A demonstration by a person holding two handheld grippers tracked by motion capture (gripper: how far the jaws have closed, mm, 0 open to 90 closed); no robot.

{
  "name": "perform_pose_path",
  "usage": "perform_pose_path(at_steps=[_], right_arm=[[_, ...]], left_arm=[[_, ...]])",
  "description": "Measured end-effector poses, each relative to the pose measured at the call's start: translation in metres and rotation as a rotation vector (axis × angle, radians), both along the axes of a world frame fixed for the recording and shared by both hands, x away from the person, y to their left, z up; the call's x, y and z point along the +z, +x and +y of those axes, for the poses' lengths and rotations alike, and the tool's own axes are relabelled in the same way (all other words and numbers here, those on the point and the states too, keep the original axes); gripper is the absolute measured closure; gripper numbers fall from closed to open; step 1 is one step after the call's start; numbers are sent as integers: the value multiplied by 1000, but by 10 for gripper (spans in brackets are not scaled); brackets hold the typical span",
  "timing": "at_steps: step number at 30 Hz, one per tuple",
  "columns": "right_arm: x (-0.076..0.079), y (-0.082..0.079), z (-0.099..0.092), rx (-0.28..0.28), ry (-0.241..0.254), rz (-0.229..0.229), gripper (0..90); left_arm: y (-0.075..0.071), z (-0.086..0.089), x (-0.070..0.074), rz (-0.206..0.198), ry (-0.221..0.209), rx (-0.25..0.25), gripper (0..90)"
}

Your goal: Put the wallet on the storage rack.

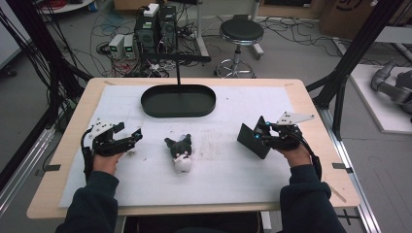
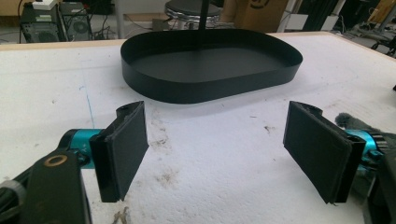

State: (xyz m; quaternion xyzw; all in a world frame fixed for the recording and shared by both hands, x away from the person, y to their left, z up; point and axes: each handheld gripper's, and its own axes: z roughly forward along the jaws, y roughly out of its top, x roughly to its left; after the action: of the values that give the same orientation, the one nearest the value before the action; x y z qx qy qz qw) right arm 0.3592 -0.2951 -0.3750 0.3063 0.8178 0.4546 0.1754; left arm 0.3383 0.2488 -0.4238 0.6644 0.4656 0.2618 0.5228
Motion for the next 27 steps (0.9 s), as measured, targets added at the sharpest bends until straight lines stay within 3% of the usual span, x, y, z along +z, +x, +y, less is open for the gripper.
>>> perform_pose_path(at_steps=[1,2,4,5,6,7,9,10,13,14,16,18,20,21,22,23,24,27], right_arm=[[0,0,0,0,0,0,496],[0,-1,-1,-59,-5,-46,363],[0,0,-1,-112,-25,-70,274],[0,0,-1,-112,-25,-70,274],[-4,2,0,-165,-50,-64,205],[-6,3,1,-181,-61,-53,205],[-8,5,2,-186,-74,-40,205],[-13,7,4,-178,-99,-5,206],[-17,9,6,-174,-106,29,209],[-21,13,7,-162,-114,62,251],[-23,14,8,-152,-116,80,274],[-31,20,12,-108,-113,150,351],[-33,21,13,-97,-119,167,378],[-34,22,14,-84,-124,171,489],[-34,22,14,-84,-124,171,489],[-33,23,15,-74,-121,165,548],[-30,22,14,-75,-108,149,679],[-27,21,14,-80,-95,136,747]], left_arm=[[0,0,0,0,0,0,218],[0,0,0,0,-3,0,218],[0,1,0,-3,-3,1,218],[0,1,0,-3,-3,1,218],[0,1,0,-3,-3,1,218],[0,1,0,-3,-3,1,218],[0,1,0,-3,-3,0,218],[0,1,0,-4,-3,1,218],[0,1,0,-1,-5,1,218],[0,1,0,-3,-3,0,218],[0,1,0,-4,-3,-1,218],[-1,0,0,-9,-5,-7,218],[-1,0,0,-14,-3,-6,218],[-1,0,0,-18,-5,-8,217],[-1,0,0,-22,-6,-13,217],[-1,0,0,-27,-6,-15,217],[-1,-1,1,-29,-1,-19,205],[0,-2,0,-37,6,-31,195]])
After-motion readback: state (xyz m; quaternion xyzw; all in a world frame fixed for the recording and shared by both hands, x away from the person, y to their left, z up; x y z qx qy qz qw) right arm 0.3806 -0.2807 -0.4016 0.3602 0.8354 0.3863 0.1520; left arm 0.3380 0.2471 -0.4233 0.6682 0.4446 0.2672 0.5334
